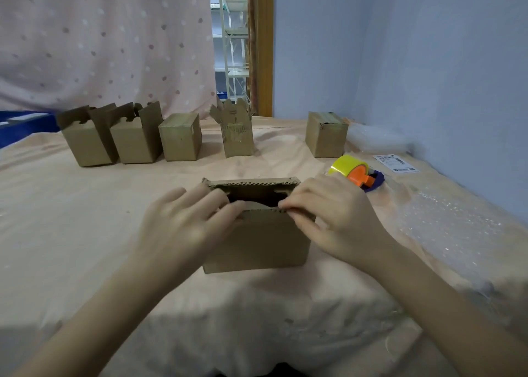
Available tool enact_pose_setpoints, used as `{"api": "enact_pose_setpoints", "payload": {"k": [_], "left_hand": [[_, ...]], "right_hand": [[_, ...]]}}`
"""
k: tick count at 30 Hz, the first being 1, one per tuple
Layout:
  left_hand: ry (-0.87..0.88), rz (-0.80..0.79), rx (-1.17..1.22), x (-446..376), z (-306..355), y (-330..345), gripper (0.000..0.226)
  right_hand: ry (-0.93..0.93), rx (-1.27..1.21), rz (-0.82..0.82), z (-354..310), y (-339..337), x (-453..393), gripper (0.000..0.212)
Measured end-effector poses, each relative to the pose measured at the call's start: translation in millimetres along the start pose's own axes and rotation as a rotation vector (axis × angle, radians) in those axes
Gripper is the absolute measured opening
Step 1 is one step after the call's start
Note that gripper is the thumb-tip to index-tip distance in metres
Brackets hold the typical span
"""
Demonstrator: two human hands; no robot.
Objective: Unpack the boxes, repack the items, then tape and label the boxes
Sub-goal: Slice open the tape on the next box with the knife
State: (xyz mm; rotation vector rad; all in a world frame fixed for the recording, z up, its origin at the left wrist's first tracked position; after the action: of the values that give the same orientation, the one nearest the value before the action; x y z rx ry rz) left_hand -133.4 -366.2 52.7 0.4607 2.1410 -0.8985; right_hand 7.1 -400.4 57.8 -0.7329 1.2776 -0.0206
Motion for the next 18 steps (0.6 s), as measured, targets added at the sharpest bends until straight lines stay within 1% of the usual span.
{"api": "enact_pose_setpoints", "payload": {"k": [3, 5, 6, 8, 12, 13, 14, 16, 18], "left_hand": [[0.114, 0.103, -0.044, 22.0, 23.9, -0.8, 0.019], [0.136, 0.106, -0.015, 38.3, 31.9, 9.1, 0.021], [0.135, 0.088, -0.003, 45.2, 33.5, 15.7, 0.021], [0.112, 0.061, 0.011, 54.6, 33.6, 25.1, 0.024], [0.023, 0.050, 0.103, 50.2, 29.5, 24.8, 0.025], [0.005, 0.045, 0.119, 46.5, 27.2, 24.1, 0.023], [-0.015, 0.036, 0.132, 42.8, 23.2, 24.1, 0.019], [-0.063, 0.004, 0.167, 36.4, 12.7, 27.3, 0.011], [-0.112, -0.054, 0.215, 31.0, 2.8, 33.4, 0.017]], "right_hand": [[-0.204, 0.165, 0.019, -22.2, 0.9, 17.5, 0.012], [-0.293, 0.225, 0.005, -32.2, 10.6, 32.2, 0.009], [-0.305, 0.225, -0.011, -33.8, 15.9, 38.3, 0.007], [-0.265, 0.168, -0.038, -30.2, 21.5, 44.3, 0.005], [-0.106, -0.024, -0.070, -19.8, 24.8, 45.0, 0.031], [-0.085, -0.044, -0.070, -18.4, 26.1, 45.0, 0.034], [-0.081, -0.036, -0.066, -17.9, 28.0, 44.7, 0.034], [-0.104, 0.016, -0.063, -19.5, 31.5, 42.7, 0.023], [-0.072, -0.023, -0.077, -17.3, 31.7, 35.6, 0.014]]}}
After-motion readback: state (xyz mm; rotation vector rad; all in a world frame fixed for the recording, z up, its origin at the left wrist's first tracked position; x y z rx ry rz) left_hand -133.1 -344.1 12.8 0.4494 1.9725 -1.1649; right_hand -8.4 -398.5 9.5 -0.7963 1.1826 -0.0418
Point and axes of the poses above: each hand's wrist, its own x-axis away from the middle knuckle, its own y-axis out of the palm, z = x × y, the point moved 9 cm from there along -x, towards the middle knuckle, and after that the axes turned 4 degrees about z, right-handed, at the moved point
